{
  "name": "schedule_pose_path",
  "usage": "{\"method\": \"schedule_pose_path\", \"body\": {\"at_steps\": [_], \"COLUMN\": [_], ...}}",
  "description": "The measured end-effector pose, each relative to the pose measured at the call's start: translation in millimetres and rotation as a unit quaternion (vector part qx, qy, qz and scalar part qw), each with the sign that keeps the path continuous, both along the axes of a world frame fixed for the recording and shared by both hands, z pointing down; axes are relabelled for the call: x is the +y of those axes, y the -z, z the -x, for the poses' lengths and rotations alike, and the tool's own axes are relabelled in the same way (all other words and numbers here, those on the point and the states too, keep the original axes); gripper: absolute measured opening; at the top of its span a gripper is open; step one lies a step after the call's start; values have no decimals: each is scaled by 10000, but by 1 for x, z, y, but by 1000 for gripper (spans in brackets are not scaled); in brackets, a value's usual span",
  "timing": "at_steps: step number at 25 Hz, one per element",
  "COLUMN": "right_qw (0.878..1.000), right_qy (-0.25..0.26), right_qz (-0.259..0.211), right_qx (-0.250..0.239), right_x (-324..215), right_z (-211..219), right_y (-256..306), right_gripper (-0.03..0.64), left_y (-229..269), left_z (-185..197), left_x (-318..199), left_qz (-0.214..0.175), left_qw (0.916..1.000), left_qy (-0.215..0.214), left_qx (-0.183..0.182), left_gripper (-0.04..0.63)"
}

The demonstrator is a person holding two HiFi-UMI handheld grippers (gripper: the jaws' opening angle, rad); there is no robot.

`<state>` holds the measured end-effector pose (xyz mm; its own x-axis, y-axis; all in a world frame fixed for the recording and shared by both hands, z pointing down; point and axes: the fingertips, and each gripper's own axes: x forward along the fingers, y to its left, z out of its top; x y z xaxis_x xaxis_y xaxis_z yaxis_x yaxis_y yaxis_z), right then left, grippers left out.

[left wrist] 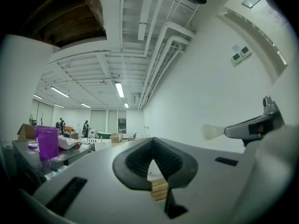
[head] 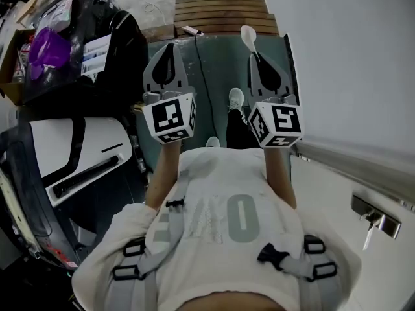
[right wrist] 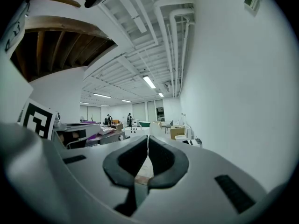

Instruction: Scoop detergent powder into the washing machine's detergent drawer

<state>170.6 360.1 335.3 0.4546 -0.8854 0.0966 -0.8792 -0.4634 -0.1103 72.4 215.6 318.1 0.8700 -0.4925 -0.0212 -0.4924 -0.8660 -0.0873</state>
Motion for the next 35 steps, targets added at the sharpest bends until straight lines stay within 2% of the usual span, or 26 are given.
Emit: {"method": "schedule_pose_path", "body": {"at_steps": [7, 12, 16, 20, 25, 30, 35], "right_qw": [9986, 9941, 9861, 9736, 9516, 9187, 8899], "right_qy": [514, 1076, 1656, 2265, 3042, 3886, 4480], "right_qz": [-73, -111, -134, -160, -201, -319, -474], "right_qx": [29, -10, 93, 242, 393, 627, 720], "right_x": [-63, -119, -166, -215, -281, -339, -371], "right_z": [-42, -69, -81, -89, -91, -76, -49], "right_y": [4, 12, 20, 28, 37, 49, 52], "right_gripper": [11, 11, 11, 11, 11, 11, 11], "left_y": [3, 8, 14, 16, 21, 26, 24], "left_z": [-36, -57, -63, -64, -50, -19, 14], "left_x": [-44, -83, -116, -149, -193, -223, -226], "left_qz": [-106, -114, -151, -148, -155, -149, -106], "left_qw": [9992, 9963, 9907, 9818, 9632, 9324, 9049], "left_qy": [375, 846, 1349, 1896, 2684, 3609, 4254], "left_qx": [-23, -84, -41, -14, 66, 104, 85], "left_gripper": [20, 20, 20, 20, 20, 20, 20]}}
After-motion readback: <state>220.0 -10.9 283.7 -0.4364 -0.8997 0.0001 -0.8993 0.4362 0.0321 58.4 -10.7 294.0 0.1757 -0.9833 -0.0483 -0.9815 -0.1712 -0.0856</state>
